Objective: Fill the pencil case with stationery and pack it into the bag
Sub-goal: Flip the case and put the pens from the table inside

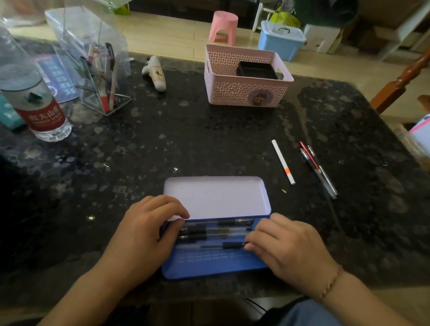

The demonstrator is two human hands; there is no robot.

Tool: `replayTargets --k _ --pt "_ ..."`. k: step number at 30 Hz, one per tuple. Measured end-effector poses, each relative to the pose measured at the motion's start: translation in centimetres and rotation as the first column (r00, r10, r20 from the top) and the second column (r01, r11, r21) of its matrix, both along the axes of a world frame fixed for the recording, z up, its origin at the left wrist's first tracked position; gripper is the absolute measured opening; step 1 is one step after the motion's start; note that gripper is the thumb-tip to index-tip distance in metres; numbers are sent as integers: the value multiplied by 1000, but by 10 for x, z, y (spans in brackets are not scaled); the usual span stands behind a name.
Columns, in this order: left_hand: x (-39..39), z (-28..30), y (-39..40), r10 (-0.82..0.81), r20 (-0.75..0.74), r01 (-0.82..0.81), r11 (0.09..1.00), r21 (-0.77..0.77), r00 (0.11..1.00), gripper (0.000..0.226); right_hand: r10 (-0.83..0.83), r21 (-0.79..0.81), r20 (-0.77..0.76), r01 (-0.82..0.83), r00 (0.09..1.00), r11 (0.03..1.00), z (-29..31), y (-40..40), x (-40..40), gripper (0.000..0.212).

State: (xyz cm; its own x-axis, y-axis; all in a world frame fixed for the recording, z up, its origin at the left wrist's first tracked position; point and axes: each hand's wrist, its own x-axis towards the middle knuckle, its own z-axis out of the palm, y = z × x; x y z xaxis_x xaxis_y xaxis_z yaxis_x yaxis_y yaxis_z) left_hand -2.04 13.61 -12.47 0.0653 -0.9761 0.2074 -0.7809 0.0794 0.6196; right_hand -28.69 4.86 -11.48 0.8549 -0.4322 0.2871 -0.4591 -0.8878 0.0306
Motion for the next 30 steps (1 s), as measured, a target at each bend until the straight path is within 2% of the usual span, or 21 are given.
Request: replayTargets --k 6,10,15,18,19,21,23,25,27,30 --pt "-5 3 1 -131 65 125 988 90 989 18 -144 206 94 123 985 971 -4 2 15 19" --pt "-6 4 1 -155 86 144 982 124 984 15 -175 160 69 163 982 974 -6 6 16 20" --pt "-9 5 -1 -155 102 142 981 131 983 15 -326 241 99 295 940 925 -5 11 26 13" --pt "-10 4 -1 -143 86 131 983 130 986 17 -381 235 144 343 913 909 2 0 17 17" --pt "-10 4 -1 -138 82 126 983 131 987 18 -460 253 192 409 867 877 6 -12 7 17" --pt "-11 5 -1 -127 71 118 985 127 989 19 -678 306 251 608 691 733 12 -46 -20 14" --pt "-12 7 -2 -125 70 114 984 136 990 20 -850 336 162 782 501 525 11 -79 -51 14" --pt "-14 8 -3 -123 63 112 982 149 990 22 -924 297 29 879 382 373 8 -98 -72 16" --pt "-15 9 -5 -120 56 110 982 156 991 23 -941 245 -46 917 335 314 4 -105 -79 18" --pt "-14 9 -4 -129 81 114 979 169 988 27 -930 199 -127 928 344 316 0 -108 -80 19"
